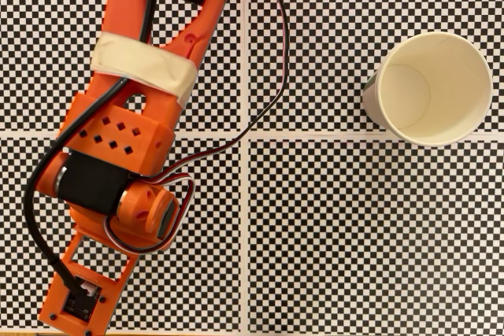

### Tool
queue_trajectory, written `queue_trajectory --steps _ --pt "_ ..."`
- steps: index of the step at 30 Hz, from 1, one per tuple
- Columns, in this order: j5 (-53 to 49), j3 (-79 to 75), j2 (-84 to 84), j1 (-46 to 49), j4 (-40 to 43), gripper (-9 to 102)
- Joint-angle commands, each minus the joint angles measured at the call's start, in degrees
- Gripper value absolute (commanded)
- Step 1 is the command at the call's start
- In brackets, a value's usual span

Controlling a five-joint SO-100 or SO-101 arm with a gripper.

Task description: Grasp basketball and place into cup.

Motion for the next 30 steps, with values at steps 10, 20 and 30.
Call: queue_trajectory --steps 10,20,30 --pt "-2.2 -6.2 -3.0 2.2 0.5 61" --pt "-1.6 -9.8 -5.8 2.4 0.8 61" --pt "-1.2 -29.9 -17.7 2.7 8.6 44"
